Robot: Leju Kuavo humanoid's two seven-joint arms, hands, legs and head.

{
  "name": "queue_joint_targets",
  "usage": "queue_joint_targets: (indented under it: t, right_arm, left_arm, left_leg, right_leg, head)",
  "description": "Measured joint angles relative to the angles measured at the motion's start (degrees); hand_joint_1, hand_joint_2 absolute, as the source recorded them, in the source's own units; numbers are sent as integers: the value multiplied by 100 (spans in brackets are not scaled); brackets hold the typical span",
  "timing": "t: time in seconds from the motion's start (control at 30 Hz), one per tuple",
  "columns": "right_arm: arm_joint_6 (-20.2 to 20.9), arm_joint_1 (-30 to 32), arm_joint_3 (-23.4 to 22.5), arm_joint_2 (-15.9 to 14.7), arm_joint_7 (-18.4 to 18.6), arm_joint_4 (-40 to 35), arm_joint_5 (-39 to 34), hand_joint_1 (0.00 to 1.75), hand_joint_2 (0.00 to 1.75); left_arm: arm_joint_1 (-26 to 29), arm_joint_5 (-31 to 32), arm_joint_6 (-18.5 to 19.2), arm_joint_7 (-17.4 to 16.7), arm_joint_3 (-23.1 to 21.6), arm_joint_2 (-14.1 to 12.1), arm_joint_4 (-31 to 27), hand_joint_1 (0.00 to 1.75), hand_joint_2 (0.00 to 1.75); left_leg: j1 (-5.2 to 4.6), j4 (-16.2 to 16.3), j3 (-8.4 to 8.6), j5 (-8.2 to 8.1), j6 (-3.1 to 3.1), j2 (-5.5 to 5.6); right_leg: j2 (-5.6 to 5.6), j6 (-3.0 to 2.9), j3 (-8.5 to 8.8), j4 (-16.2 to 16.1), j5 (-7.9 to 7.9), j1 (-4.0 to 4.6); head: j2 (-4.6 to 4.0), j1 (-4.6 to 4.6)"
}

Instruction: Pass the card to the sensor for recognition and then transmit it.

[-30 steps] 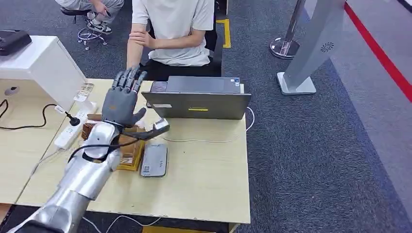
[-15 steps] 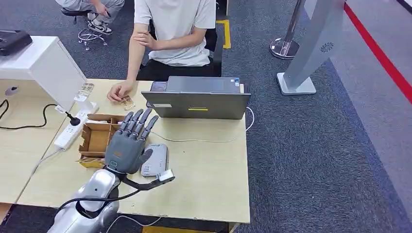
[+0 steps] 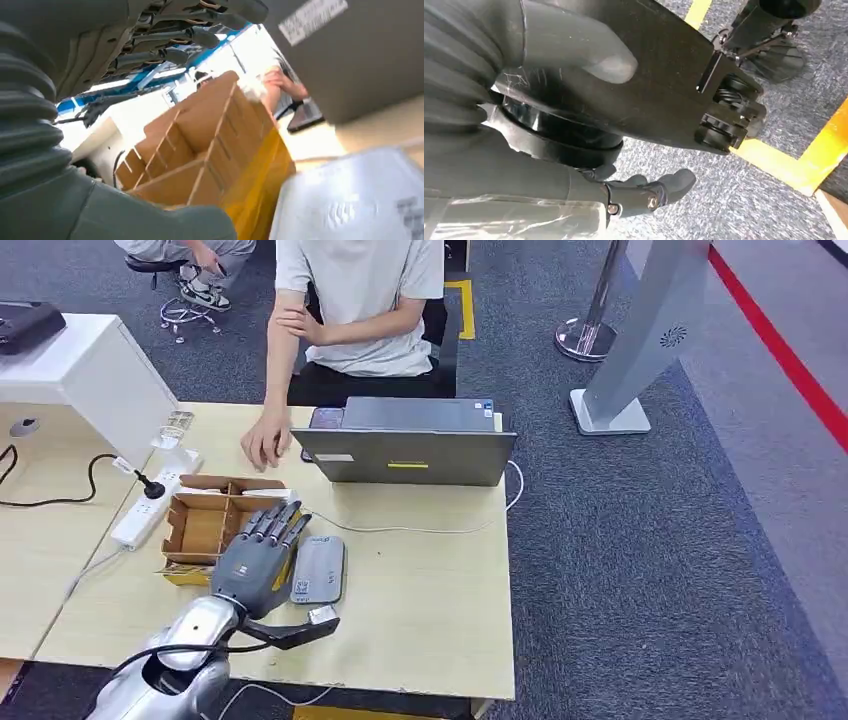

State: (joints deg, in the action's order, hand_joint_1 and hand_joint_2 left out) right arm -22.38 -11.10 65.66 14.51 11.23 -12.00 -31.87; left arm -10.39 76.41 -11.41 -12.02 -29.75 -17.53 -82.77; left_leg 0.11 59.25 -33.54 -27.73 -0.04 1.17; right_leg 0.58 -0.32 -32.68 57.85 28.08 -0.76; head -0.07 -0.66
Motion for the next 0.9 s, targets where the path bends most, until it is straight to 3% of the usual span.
queue_joint_targets:
  t: [0.27,0.4,0.67,0.9]
  right_arm:
    - [-24,-1,-7,0,9,-4,-24,0,175]
    - [-65,-2,-37,0,20,-9,-44,0,175]
    - [-111,-2,-98,2,18,-9,-78,0,175]
    - [-118,-2,-101,4,35,-11,-79,0,175]
  left_arm:
    - [66,-42,70,-66,0,-42,85,0,175]
    - [212,157,-93,-240,0,-96,70,0,175]
    - [732,299,-229,-282,0,-275,-382,0,175]
    - [907,380,-321,-295,18,-284,-590,0,175]
  left_leg:
    - [0,0,0,0,0,2]
    - [0,0,0,0,0,1]
    - [0,-1,0,-1,-1,4]
    - [0,-1,1,1,1,7]
  right_leg:
    - [-2,0,2,0,0,0]
    - [-2,0,2,1,0,0]
    - [-4,0,2,0,1,0]
    - [-9,0,5,1,1,0]
  head:
    - [0,-4]
    - [0,0]
    - [0,-2]
    - [0,-2]
